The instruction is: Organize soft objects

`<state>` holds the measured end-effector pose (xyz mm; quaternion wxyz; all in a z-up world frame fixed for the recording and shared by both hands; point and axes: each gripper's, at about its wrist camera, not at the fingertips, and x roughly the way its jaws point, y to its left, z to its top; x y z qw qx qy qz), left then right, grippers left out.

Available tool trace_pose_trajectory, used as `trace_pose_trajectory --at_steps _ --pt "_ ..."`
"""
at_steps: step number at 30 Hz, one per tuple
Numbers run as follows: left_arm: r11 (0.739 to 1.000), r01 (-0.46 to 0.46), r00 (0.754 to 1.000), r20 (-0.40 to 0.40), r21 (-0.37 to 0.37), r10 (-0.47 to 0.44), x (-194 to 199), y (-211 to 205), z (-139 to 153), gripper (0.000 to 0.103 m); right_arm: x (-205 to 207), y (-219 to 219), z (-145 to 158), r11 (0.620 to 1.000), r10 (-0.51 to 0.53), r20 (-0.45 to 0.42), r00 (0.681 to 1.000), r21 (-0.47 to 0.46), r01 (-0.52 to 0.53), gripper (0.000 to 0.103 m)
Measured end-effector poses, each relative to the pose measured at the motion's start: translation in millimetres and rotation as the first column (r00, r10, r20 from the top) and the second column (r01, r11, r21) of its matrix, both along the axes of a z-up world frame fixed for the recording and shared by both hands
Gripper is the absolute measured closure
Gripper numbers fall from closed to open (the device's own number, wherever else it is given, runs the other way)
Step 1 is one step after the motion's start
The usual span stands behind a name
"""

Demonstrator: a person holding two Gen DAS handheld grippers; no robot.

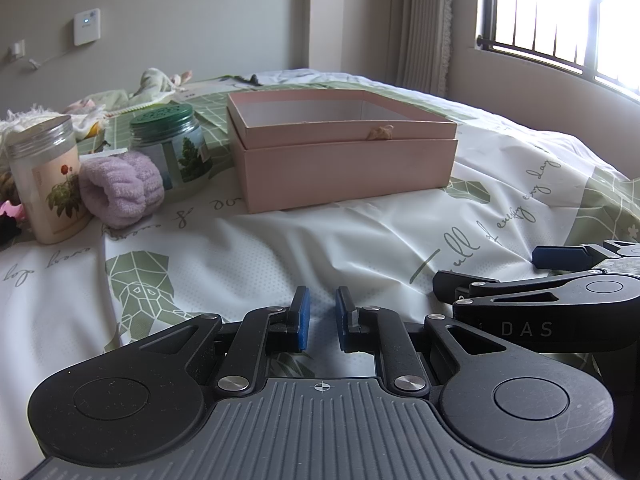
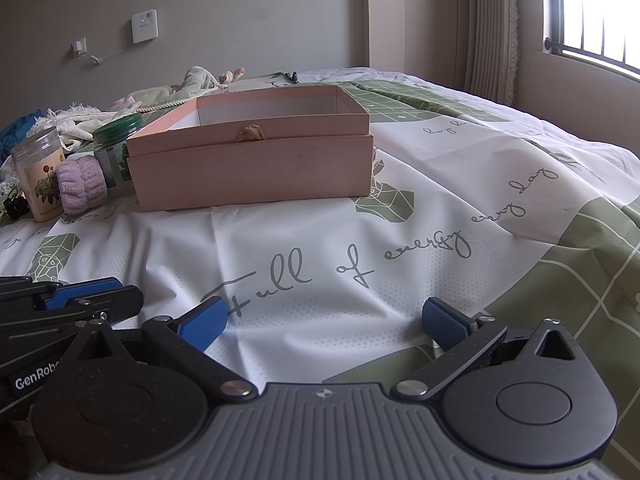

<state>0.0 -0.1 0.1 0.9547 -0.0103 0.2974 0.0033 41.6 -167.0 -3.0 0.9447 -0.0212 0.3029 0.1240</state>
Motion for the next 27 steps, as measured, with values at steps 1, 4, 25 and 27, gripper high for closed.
trace_pose_trajectory --at_steps 1,4,25,27 --pt "1.0 0.0 1.0 0.0 0.0 0.0 0.0 0.1 0.0 0.087 0.0 -0.2 0.1 1.0 0.0 0.0 1.0 -0.001 0.0 0.0" --pt "1.0 0.0 1.0 0.0 0.0 0.0 0.0 0.1 0.0 0.087 -0.1 -0.1 0.1 1.0 0.0 0.0 1.0 0.0 0.0 0.0" --pt "0.976 0.073 0.978 -0.179 -0.204 -0.111 1.9 71.9 42.9 0.086 25.9 -2.6 18.1 0.997 0.069 -0.229 0.971 -0.024 -0.077 0.0" --pt "0.978 0.125 0.969 -0.192 -0.165 -0.156 -5.1 93.0 62.8 0.085 29.1 0.3 19.6 0.995 0.077 -0.258 0.963 -0.047 -0.092 0.0"
